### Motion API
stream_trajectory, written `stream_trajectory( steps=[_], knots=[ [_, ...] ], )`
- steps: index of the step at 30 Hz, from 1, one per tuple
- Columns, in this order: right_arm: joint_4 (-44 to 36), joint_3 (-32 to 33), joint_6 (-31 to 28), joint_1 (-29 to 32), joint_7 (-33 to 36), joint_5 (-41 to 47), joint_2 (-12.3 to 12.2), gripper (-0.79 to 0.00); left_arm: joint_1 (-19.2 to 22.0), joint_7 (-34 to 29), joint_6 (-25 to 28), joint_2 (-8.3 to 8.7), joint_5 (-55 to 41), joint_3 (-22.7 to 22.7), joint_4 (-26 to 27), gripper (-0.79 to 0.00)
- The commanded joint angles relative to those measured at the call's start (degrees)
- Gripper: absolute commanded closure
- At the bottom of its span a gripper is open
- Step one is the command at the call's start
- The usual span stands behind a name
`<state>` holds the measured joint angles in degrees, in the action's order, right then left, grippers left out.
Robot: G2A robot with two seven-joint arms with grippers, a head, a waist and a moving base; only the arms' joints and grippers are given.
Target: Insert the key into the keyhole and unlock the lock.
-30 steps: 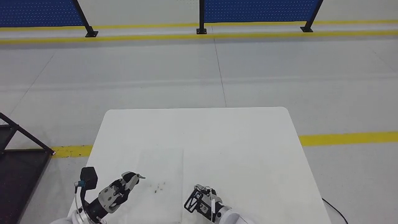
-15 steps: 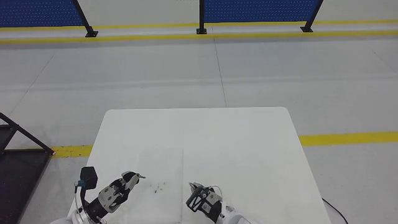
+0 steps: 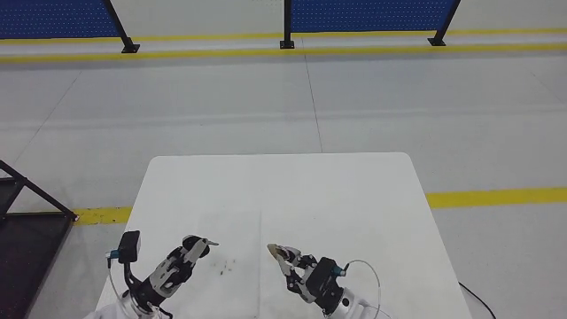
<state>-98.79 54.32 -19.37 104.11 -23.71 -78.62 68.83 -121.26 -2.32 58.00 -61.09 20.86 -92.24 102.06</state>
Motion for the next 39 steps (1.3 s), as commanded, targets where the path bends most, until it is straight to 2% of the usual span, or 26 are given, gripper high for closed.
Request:
stream_trajectory(
  steps=[1, 17, 21, 29, 35, 39],
  knots=[
    [0.6, 0.4, -1.9, -0.9, 0.5, 1.1, -0.1, 0.000, 0.1, -0.3, 0.0, 0.05, -0.6, 0.3, -0.1, 0.000],
    [0.4, 0.2, -0.9, -1.1, 0.7, 1.1, 0.0, 0.000, 0.2, 0.0, -0.7, -0.05, -1.9, 1.2, 0.3, 0.000],
    [-0.1, -0.6, -5.2, -1.4, -0.4, 6.7, 0.1, 0.000, -1.5, 0.0, 0.0, -0.24, -7.0, 4.5, 1.6, 0.000],
    [2.2, -2.0, -24.3, -2.5, -4.5, 26.6, 0.1, 0.000, -2.5, 2.0, 0.0, -0.76, -14.4, 12.2, 4.2, 0.000],
    [3.6, -1.9, -27.3, -3.0, -8.4, 32.4, 0.4, 0.000, -1.5, 5.6, 0.0, -1.70, -15.8, 17.9, 4.7, 0.000],
    [4.2, -1.8, -27.6, -2.9, -11.1, 32.8, 0.7, 0.000, 0.3, 8.7, 0.0, -2.47, -13.9, 20.8, 3.8, 0.000]
  ],
)
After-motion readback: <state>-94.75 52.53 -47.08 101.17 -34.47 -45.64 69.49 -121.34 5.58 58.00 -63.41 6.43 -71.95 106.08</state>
